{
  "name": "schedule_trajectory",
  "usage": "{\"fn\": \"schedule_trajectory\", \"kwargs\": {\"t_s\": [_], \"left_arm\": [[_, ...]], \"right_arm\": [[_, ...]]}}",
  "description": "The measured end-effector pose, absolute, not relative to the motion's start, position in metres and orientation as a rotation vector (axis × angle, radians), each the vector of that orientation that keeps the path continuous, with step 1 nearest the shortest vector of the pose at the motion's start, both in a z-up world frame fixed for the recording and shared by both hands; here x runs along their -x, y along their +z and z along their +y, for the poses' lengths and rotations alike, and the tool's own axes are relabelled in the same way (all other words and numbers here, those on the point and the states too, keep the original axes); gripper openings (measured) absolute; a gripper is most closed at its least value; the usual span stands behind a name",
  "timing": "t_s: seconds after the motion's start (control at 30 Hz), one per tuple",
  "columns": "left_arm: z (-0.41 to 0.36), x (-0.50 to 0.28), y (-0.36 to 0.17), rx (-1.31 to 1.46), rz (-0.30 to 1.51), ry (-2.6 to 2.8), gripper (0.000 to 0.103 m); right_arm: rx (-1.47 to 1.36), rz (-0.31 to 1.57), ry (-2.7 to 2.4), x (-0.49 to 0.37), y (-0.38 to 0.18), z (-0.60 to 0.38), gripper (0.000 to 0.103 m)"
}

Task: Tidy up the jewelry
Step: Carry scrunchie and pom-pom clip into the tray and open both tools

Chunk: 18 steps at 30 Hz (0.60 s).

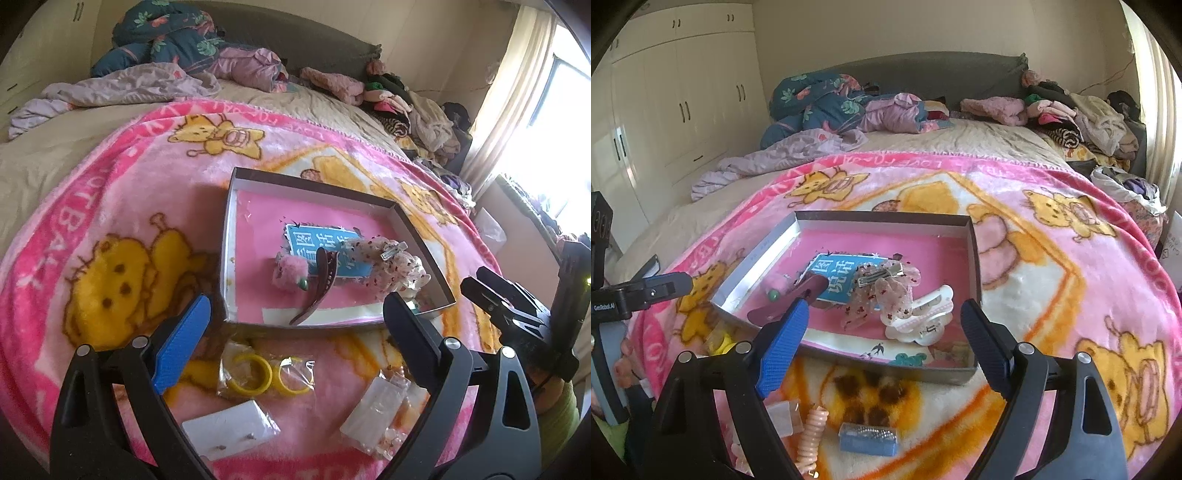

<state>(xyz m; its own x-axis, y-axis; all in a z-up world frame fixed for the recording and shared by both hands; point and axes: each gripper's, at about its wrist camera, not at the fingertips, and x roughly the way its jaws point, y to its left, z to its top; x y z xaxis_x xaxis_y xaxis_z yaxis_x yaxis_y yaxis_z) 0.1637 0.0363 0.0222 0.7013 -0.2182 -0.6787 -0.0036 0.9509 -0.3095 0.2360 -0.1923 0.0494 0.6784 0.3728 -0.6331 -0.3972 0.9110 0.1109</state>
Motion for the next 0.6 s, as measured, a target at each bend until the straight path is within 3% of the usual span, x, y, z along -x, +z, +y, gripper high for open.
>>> {"fn": "schedule_trajectory", "kwargs": {"t_s": [0.6], "left_arm": [[0.025,-0.125,0.031,0.263,0.773,-0.134,0.088]], "right_arm": [[0.055,0.670,0.455,-0.198,0.065,-0.202,0.083]]}}
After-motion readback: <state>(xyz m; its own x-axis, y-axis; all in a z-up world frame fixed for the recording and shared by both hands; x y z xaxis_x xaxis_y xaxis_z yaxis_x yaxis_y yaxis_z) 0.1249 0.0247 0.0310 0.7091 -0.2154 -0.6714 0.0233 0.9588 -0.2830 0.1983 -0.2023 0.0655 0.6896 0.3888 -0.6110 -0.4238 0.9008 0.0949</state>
